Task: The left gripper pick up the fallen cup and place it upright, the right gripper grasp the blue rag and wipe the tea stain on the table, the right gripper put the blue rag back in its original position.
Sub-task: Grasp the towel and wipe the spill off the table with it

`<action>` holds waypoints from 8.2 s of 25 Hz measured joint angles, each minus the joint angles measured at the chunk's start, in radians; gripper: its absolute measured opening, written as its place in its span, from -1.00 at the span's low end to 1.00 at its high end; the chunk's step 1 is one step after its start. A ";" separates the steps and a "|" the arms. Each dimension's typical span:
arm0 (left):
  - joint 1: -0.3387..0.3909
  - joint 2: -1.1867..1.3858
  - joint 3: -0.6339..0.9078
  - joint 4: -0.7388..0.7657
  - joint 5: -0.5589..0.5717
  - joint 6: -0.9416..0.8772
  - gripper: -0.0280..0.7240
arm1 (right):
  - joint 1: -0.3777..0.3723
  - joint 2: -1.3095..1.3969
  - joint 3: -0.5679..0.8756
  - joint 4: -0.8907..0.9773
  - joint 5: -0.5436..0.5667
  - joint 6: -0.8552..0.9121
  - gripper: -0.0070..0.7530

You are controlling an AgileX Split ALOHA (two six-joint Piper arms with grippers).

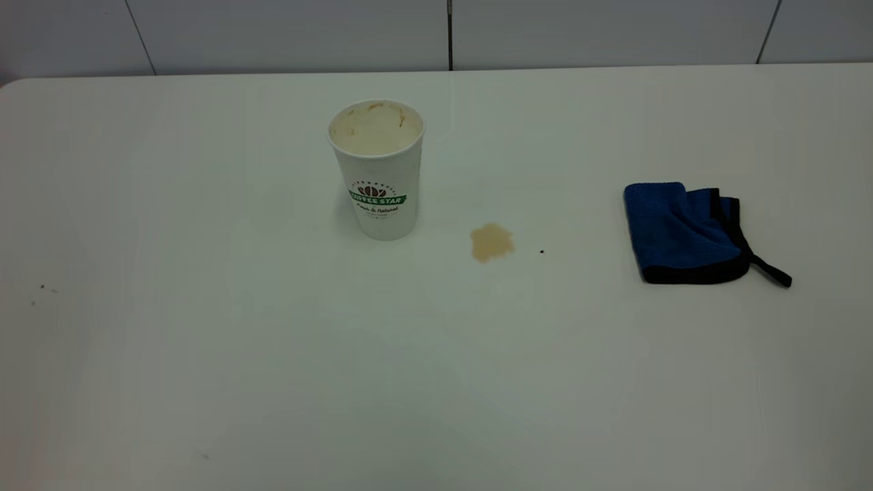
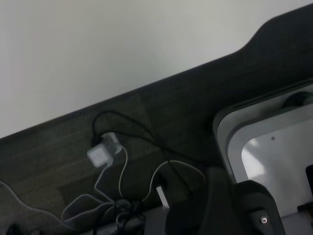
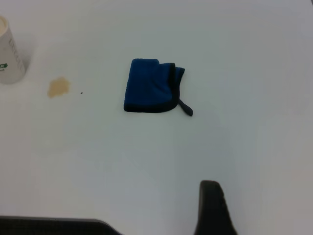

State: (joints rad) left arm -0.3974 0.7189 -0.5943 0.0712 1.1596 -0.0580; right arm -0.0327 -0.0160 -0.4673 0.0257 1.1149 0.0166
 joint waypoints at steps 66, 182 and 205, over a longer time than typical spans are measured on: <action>0.414 -0.737 0.108 -0.010 -0.036 0.005 0.37 | 0.000 0.000 0.000 0.000 0.000 0.000 0.42; 0.414 -0.737 0.108 -0.010 -0.036 0.005 0.37 | 0.472 2.528 -1.176 0.214 -0.482 -0.490 -0.78; 0.414 -0.737 0.108 -0.010 -0.036 0.005 0.37 | 0.034 2.494 -1.173 0.268 -0.565 -0.374 0.23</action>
State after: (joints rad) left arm 0.0168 -0.0179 -0.4868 0.0613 1.1234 -0.0529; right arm 0.0013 2.4777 -1.6404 0.2939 0.5497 -0.3577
